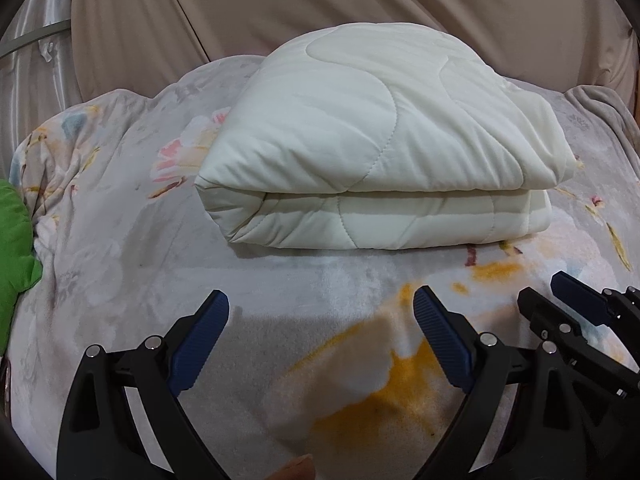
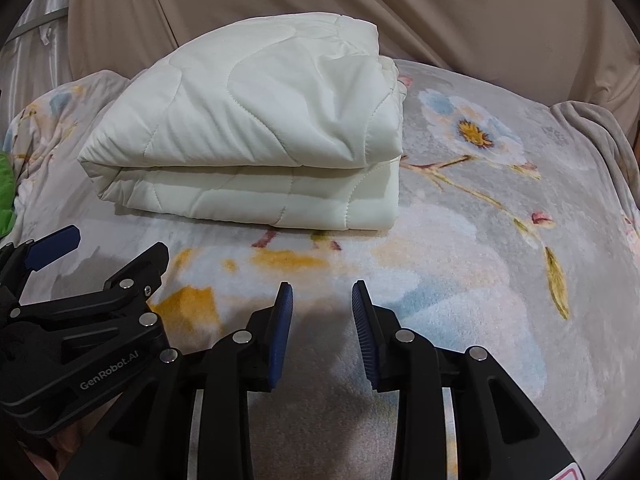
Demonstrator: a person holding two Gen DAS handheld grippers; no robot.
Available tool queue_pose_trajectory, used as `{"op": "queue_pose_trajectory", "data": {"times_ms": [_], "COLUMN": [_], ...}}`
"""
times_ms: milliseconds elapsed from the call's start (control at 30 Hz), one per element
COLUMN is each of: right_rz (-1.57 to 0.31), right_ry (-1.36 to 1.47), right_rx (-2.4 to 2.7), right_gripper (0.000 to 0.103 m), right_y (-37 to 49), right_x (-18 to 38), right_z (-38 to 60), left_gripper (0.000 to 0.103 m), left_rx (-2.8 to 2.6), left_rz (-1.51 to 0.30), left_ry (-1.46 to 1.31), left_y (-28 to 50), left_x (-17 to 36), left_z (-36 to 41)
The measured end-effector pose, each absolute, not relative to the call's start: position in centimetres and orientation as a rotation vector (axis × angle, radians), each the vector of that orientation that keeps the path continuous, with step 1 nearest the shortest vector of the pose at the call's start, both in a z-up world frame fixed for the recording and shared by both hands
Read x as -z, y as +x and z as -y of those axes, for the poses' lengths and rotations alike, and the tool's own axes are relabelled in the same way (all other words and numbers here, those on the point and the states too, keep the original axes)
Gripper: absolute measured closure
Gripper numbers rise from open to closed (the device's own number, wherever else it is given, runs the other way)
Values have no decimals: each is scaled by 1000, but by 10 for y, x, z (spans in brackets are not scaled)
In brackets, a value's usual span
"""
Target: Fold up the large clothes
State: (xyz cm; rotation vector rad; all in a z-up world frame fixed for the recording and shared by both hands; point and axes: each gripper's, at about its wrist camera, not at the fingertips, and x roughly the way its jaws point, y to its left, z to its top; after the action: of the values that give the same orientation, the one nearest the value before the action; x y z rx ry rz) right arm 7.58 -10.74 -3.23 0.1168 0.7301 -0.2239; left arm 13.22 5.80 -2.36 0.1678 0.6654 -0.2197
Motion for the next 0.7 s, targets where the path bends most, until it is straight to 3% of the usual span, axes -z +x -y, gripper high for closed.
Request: {"op": "queue_pose_trajectory", "data": {"times_ms": [700], "right_rz": [-738], "right_ry": [119], "right_rx": [220], "right_gripper": [72], "right_y": [78], "right_x": [35], "right_z": [114], "left_gripper": [13], "left_rx": [204], "left_rz": [-667], "left_ry": [175], "left_y": [131], "left_x": [23], "left_z": [-54]}}
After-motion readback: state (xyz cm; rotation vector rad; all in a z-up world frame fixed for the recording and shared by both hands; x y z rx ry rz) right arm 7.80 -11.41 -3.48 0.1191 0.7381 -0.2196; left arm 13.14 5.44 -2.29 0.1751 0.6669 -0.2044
